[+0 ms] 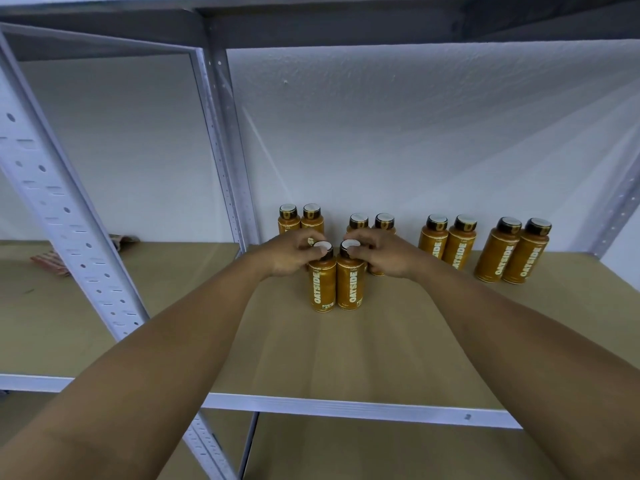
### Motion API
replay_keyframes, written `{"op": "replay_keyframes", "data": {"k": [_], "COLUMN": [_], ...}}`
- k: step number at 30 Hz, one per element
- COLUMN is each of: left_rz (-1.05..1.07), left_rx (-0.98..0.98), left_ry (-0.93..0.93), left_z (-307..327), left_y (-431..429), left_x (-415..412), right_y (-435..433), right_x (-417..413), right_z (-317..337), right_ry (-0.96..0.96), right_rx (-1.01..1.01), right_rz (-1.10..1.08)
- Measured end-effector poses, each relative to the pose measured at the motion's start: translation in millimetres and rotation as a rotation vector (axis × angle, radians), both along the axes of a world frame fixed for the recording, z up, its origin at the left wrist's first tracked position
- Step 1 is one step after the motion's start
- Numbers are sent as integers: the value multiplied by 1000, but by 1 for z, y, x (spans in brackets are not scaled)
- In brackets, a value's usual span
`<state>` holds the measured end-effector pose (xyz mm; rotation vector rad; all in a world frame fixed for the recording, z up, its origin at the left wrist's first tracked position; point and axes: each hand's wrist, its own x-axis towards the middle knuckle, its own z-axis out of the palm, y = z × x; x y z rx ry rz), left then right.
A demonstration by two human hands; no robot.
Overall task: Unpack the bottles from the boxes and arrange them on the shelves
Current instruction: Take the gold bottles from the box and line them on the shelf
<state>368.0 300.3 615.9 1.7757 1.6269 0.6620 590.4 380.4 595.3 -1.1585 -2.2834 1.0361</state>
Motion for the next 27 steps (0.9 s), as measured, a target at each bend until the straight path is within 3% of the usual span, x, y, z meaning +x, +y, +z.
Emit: {"op": "replay_keyframes", "data": {"k": [5, 27], "left_rz": [85, 109], "left_rx": [121, 160], "left_ry": [16, -28], "left_z": [-16, -23], "left_y": [2, 1], "left_x": [6, 9], "right_y": [3, -3], "right_x": [1, 3], "right_z": [-9, -11], "right_ry": [-9, -16], "right_rx": [80, 88], "right_rz": [-49, -58]}}
